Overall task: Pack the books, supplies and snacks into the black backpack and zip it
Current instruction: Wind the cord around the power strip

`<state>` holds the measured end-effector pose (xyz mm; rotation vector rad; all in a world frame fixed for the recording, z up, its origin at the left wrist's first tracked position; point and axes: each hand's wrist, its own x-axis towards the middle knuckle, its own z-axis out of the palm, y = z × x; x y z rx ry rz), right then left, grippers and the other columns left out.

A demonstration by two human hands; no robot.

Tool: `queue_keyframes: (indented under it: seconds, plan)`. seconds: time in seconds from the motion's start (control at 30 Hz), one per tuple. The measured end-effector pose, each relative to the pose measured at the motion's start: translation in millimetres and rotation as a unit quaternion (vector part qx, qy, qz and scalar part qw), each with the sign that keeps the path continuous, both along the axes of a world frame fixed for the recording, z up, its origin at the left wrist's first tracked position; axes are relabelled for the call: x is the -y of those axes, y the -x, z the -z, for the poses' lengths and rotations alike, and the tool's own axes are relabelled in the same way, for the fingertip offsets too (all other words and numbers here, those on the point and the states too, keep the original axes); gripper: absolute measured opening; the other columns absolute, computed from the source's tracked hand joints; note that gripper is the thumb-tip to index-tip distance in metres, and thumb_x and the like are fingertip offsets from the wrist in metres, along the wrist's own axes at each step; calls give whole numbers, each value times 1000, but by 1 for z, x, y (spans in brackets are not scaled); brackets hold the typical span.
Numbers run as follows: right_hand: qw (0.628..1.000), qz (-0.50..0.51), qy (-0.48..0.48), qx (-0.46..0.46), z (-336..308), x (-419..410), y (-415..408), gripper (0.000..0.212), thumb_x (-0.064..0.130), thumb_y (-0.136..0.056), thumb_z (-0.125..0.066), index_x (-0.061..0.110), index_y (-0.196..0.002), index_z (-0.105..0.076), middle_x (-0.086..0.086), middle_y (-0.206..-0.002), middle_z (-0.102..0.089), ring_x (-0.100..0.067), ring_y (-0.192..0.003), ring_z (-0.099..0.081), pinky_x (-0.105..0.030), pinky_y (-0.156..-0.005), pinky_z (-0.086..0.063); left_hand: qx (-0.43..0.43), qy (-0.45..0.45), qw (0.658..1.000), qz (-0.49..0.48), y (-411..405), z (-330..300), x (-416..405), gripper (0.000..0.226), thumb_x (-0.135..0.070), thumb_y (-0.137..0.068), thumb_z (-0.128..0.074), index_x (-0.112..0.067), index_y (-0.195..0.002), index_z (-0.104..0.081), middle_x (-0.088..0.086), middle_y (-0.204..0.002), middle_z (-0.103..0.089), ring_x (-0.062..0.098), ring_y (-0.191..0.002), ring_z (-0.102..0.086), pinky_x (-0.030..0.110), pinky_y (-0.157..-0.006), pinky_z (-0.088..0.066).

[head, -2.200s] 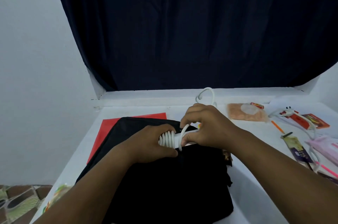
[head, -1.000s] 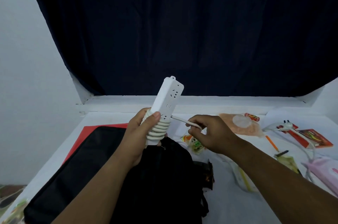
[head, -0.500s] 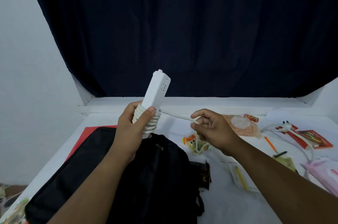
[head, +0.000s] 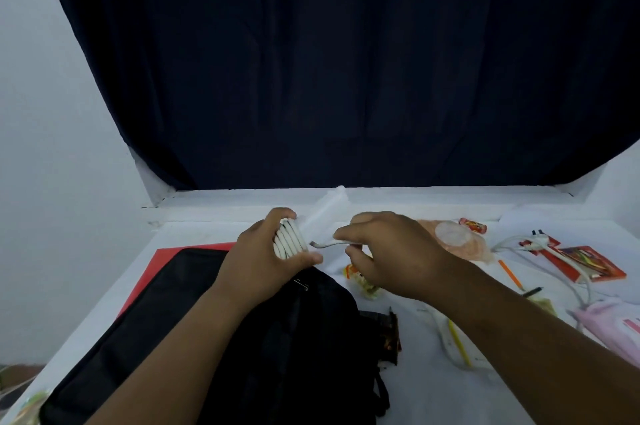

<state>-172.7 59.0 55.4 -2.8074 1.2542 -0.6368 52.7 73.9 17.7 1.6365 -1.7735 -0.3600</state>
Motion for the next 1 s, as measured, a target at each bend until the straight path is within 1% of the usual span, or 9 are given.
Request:
queue_keyframes:
  seconds: [0.07,0.13,0.23,0.33,0.47,0.6,0.73,0.87,1.0]
  plan:
    - [999,-47,25,4,-3,4,1,22,26,-97,-54,27,-111,-71,9,-97,-67,-15,-92,-57,-31,-83,-41,49,-15,998,31,-2,0,2,72,-69,-61,-81,-46,-122,-49,-17,-106,-58,6,-96,-55,30,-80,-52]
    - [994,-85,71,-1,-3,6,-2,18,23,-94,-62,27,-104,-75,10,-89,-70,-17,-84,-56,-31,-78,-38,92,-22,994,60,1,0,4,73,-70,-61,-80,-43,-125,-55,-18,-106,-60,5,-98,-56,32,-84,-52]
    - [987,-105,123,16,-2,9,-9,18,12,-82,-71,27,-91,-77,12,-78,-70,-19,-73,-55,-33,-70,-38,84,9,990,114,12,3,1,37,-59,-74,-71,-39,-103,-59,-14,-88,-63,6,-82,-59,39,-72,-54]
    - [984,-99,122,89,-10,12,-11,13,20,-82,-70,27,-89,-79,13,-79,-71,-19,-72,-58,-38,-75,-45,88,64,987,121,16,7,-4,25,-59,-84,-61,-38,-95,-52,-14,-81,-61,6,-74,-57,30,-62,-47]
    - [987,-64,26,145,-18,14,-9,13,37,-81,-77,31,-92,-77,18,-83,-69,-2,-77,-54,-32,-81,-46,88,91,987,95,16,8,-11,29,-69,-80,-61,-42,-89,-56,-16,-68,-60,5,-64,-59,22,-55,-44]
    - [974,4,-87,210,-25,17,3,29,41,-61,-91,26,-80,-75,8,-70,-67,-6,-66,-60,-31,-61,-53,39,70,993,86,13,3,-14,26,-60,-80,-65,-37,-90,-63,-15,-71,-66,6,-66,-63,29,-58,-52]
    - [948,25,-192,254,-18,22,12,42,42,-51,-95,15,-69,-69,-10,-67,-65,-8,-54,-53,-26,-51,-44,32,28,991,128,7,-5,-16,25,-52,-79,-71,-33,-94,-68,-11,-77,-69,9,-70,-66,37,-62,-55]
    - [908,-24,-293,298,-6,27,18,40,38,-65,-90,6,-76,-68,-21,-69,-57,-17,-60,-50,-27,-57,-43,-22,-33,982,186,7,-7,-19,19,-39,-79,-78,-29,-94,-71,-6,-81,-73,14,-72,-70,42,-65,-59]
    - [823,-35,-390,412,3,32,20,41,43,-93,-57,6,-78,-68,-9,-73,-59,-14,-65,-54,-22,-64,-44,-95,-37,970,221,8,-7,-22,31,-40,-78,-72,-21,-103,-74,-3,-91,-76,18,-84,-72,41,-72,-60]
